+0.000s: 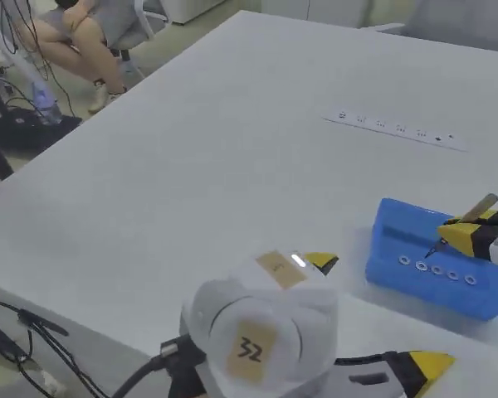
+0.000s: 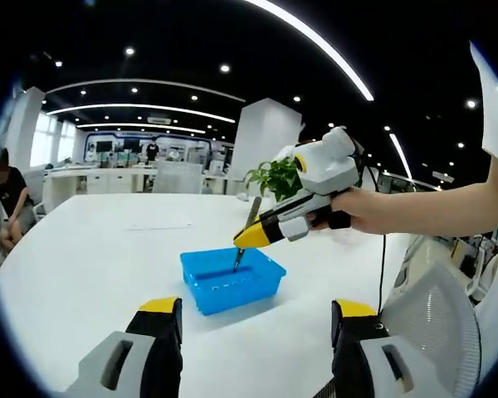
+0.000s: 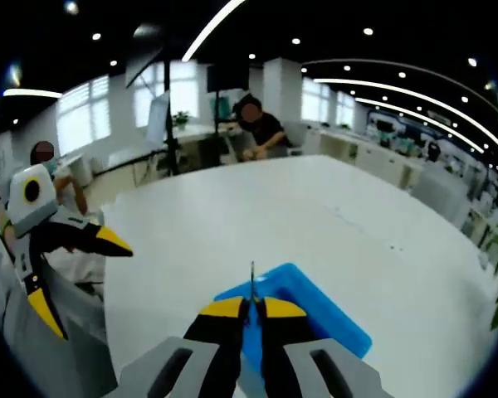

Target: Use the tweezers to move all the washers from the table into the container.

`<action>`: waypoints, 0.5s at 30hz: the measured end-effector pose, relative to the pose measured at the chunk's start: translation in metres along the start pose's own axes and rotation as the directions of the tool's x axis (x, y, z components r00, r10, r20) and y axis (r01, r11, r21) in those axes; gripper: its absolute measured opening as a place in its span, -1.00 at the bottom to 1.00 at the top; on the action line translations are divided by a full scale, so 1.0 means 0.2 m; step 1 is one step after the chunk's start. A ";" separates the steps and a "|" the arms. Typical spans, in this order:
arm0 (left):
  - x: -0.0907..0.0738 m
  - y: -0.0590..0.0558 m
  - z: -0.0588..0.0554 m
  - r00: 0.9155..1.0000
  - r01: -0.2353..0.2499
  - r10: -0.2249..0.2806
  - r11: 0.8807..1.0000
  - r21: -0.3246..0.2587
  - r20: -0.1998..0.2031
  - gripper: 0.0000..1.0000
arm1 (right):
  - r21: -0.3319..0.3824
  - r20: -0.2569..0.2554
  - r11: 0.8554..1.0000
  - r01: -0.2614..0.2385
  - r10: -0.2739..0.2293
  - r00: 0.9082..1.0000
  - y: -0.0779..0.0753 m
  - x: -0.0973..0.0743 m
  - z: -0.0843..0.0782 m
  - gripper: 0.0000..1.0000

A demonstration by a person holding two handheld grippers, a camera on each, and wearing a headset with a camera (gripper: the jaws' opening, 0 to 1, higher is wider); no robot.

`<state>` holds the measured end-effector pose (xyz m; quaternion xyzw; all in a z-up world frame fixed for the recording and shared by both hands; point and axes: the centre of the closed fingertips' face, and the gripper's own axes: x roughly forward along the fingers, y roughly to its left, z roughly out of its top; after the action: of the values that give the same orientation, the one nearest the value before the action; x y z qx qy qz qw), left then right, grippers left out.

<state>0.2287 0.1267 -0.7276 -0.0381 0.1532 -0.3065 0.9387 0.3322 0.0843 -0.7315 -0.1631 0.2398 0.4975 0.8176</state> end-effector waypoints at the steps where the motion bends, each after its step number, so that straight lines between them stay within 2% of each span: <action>1: 0.00 0.00 0.00 1.000 0.004 -0.004 1.000 0.002 0.001 0.41 | -0.001 0.009 1.000 0.001 -0.001 1.000 0.02 -0.03 0.00 -0.93; 5: 0.00 -0.03 -0.01 0.999 0.030 -0.030 1.000 0.006 -0.018 0.27 | 0.043 0.049 0.999 0.002 -0.005 0.999 0.11 -0.14 -0.01 -0.94; 8: 0.01 -0.04 -0.02 0.998 0.047 -0.046 0.999 0.015 -0.035 0.24 | 0.080 0.052 0.997 0.000 -0.004 0.999 0.17 -0.20 -0.07 -0.94; 10: 0.01 -0.07 -0.02 0.996 0.077 -0.077 0.997 0.016 -0.048 0.21 | 0.102 0.045 0.995 -0.005 0.000 0.999 0.21 -0.22 -0.13 -0.94; 12: 0.01 -0.10 -0.04 0.990 0.120 -0.118 0.993 0.015 -0.078 0.18 | 0.144 0.040 0.989 -0.010 0.004 0.999 0.25 -0.23 -0.19 -0.94; 13: 0.00 -0.12 -0.05 0.987 0.141 -0.138 0.990 0.027 -0.088 0.16 | 0.187 0.038 0.982 -0.018 0.011 0.999 0.27 -0.24 -0.23 -0.94; 15: 0.00 -0.15 -0.06 0.978 0.182 -0.177 0.983 0.040 -0.110 0.10 | 0.204 0.034 0.979 -0.022 0.016 0.999 0.30 -0.23 -0.28 -0.94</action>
<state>0.2083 0.1027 -0.7340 -0.0121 0.1909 -0.3952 0.8985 0.2479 0.0487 -0.7533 -0.0678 0.2782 0.4806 0.8289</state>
